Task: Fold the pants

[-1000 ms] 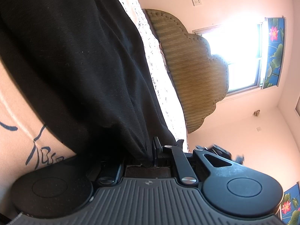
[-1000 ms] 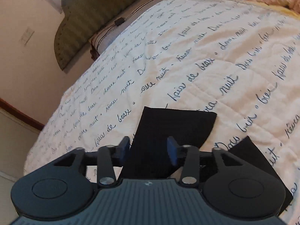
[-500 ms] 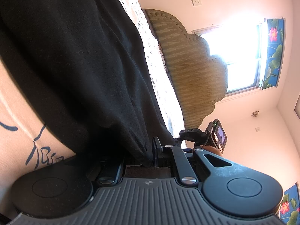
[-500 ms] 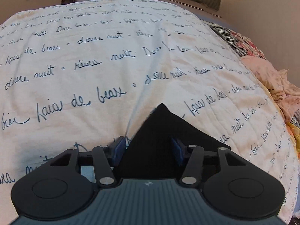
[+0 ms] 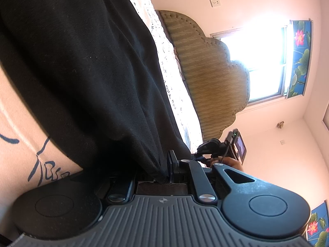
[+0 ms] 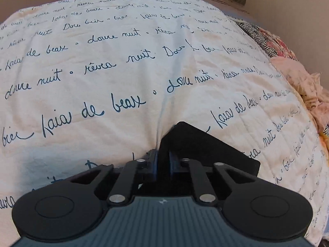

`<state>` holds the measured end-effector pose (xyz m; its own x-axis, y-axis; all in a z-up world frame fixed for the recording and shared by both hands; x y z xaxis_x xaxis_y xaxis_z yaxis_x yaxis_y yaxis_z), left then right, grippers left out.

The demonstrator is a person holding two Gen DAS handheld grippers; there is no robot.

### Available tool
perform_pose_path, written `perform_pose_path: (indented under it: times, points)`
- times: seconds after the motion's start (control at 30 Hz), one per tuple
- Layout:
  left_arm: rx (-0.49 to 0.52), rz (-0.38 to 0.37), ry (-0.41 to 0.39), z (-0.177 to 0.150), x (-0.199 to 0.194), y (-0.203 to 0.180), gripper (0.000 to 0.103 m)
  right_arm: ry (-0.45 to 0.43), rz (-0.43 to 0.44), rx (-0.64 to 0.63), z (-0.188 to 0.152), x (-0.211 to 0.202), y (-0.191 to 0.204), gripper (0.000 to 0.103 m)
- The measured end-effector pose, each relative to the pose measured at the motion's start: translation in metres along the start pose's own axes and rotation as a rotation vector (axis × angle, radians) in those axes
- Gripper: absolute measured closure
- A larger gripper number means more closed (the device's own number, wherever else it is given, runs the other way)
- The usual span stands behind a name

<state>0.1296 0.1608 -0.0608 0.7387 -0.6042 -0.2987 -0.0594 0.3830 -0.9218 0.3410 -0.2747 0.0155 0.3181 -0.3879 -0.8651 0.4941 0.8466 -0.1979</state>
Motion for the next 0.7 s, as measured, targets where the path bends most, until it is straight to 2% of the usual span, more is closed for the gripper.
perform_pose_path:
  times: [0.03,0.13,0.33,0.53,0.7]
  points:
    - [0.0,0.0,0.0,0.0,0.0,0.0,0.081,0.0,0.028,0.026,-0.001,-0.001,-0.007,0.098]
    - [-0.001,0.0,0.0,0.0,0.0,0.0,0.081,-0.03,0.187,0.16,-0.003,-0.015,-0.048,0.1]
    - [0.0,-0.006,-0.001,0.0,0.0,0.0,0.079,-0.108,0.399,0.39,-0.032,-0.049,-0.159,0.1]
    - [-0.001,-0.007,0.0,0.0,0.0,0.001,0.079,-0.126,0.534,0.53,-0.103,-0.065,-0.232,0.1]
    - [0.0,-0.008,0.0,0.0,0.0,0.0,0.079,-0.037,0.566,0.631,-0.148,-0.033,-0.261,0.1]
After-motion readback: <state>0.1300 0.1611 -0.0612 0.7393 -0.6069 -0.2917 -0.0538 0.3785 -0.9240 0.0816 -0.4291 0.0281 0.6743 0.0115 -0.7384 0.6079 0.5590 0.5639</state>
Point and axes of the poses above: each gripper's, at about its wrist camera, not at the fingertips, and x roughly the way its jaws point, y to its left, z to its top, the point moved 1 cm from there along x, roughly the way its jaws point
